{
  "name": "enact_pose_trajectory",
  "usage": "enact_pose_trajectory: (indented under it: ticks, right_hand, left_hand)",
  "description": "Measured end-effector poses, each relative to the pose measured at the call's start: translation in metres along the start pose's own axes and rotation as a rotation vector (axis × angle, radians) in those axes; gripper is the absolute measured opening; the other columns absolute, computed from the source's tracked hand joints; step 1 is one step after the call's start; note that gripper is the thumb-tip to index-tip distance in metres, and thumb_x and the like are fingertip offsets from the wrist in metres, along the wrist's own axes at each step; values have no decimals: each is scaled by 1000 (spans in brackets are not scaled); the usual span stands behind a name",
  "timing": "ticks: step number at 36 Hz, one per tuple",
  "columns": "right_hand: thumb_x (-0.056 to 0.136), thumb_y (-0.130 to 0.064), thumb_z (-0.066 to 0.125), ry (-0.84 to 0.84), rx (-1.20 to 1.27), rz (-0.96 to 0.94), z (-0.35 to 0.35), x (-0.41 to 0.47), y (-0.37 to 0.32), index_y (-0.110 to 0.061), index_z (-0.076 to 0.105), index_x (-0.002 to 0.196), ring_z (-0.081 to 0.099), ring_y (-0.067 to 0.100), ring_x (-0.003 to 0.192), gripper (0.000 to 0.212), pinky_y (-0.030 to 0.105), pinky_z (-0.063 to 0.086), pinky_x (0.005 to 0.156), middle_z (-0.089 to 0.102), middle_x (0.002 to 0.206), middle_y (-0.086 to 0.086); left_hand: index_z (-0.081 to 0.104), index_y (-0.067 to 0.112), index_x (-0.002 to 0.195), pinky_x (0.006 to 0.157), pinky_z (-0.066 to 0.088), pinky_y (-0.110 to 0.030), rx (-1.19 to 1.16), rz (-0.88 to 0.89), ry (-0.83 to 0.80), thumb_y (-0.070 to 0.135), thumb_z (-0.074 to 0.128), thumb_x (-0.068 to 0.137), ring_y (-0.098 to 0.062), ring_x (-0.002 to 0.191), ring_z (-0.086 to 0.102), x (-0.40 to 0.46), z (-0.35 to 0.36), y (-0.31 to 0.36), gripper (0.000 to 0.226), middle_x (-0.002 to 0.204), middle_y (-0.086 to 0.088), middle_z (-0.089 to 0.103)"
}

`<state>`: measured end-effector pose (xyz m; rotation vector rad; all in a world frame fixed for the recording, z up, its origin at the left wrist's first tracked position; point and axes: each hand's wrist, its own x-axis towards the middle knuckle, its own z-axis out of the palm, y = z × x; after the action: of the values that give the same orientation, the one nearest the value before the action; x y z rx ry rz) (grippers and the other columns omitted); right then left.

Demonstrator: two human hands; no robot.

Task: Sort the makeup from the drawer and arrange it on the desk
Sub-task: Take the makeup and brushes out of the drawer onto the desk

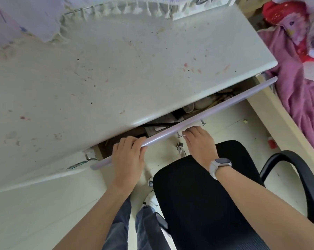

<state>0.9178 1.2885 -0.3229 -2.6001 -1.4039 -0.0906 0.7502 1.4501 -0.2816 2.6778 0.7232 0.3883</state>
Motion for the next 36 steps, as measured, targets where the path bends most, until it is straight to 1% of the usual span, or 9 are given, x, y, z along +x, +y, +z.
enact_pose_trajectory:
  ticks: [5, 7, 10, 13, 16, 19, 28, 33, 36]
  right_hand:
    - [86, -12, 54, 158, 62, -64, -29, -5, 5, -6, 67, 95, 63, 29, 83, 17, 36, 49, 72, 65, 93, 10]
    - [87, -15, 53, 167, 24, -81, -38, 3, 7, -7, 64, 104, 61, 29, 90, 22, 38, 47, 80, 64, 101, 11]
    - [83, -21, 62, 53, -102, -129, -43, 19, 9, -11, 61, 118, 59, 29, 106, 36, 45, 43, 95, 62, 116, 11]
    - [83, -22, 64, -76, -170, -178, -41, 32, 10, -14, 63, 113, 61, 27, 103, 30, 47, 36, 103, 64, 107, 6]
    - [86, -16, 62, -102, -151, -184, -40, 40, 11, -12, 64, 98, 61, 27, 88, 13, 44, 40, 97, 64, 92, 6]
    - [82, -10, 67, -93, -106, -191, -43, 41, 11, -10, 64, 91, 60, 28, 77, 10, 41, 46, 85, 62, 84, 6]
    - [79, -10, 71, -84, -96, -183, -48, 28, 10, -10, 65, 90, 62, 26, 78, 12, 39, 47, 82, 65, 84, 5]
    - [73, -12, 76, -106, -106, -203, -50, -1, 17, -14, 67, 91, 63, 23, 82, 21, 36, 47, 83, 66, 87, 1]
    - [73, -9, 75, -83, -76, -209, -52, -16, 19, -13, 66, 90, 63, 24, 80, 19, 37, 48, 81, 66, 87, 2]
  left_hand:
    - [67, 8, 95, 62, 46, -36, 30, 8, 20, 12, 72, 79, -25, 70, 57, 0, 4, 1, 17, 80, -8, 61]
    - [66, 8, 94, 62, 48, -37, 41, 11, 8, 12, 73, 78, -25, 72, 58, 0, 5, 1, 18, 83, -8, 63]
    - [66, 8, 95, 63, 48, -36, 60, 29, -7, 14, 74, 78, -25, 73, 60, 0, 4, 1, 20, 85, -8, 64]
    - [65, 7, 95, 63, 49, -36, 56, 32, -26, 14, 75, 77, -25, 73, 61, 3, 4, 1, 22, 85, -7, 65]
    - [65, 7, 93, 61, 49, -38, 50, 27, -38, 12, 76, 76, -25, 70, 59, 4, 2, 2, 21, 81, -7, 63]
    - [65, 5, 90, 58, 48, -39, 35, 26, -37, 7, 76, 74, -28, 67, 57, 5, 0, 2, 19, 77, -9, 60]
    - [65, 4, 82, 55, 46, -39, -19, 35, -76, 3, 78, 70, -30, 64, 56, -2, -8, 12, 19, 72, -9, 59]
    - [67, 9, 78, 52, 49, -33, -61, 101, -83, 7, 84, 63, -22, 60, 58, -23, -4, 17, 22, 67, -4, 60]
    - [69, 10, 78, 57, 52, -33, -97, 159, -106, 11, 84, 62, -19, 61, 60, -33, -2, 17, 22, 67, -2, 62]
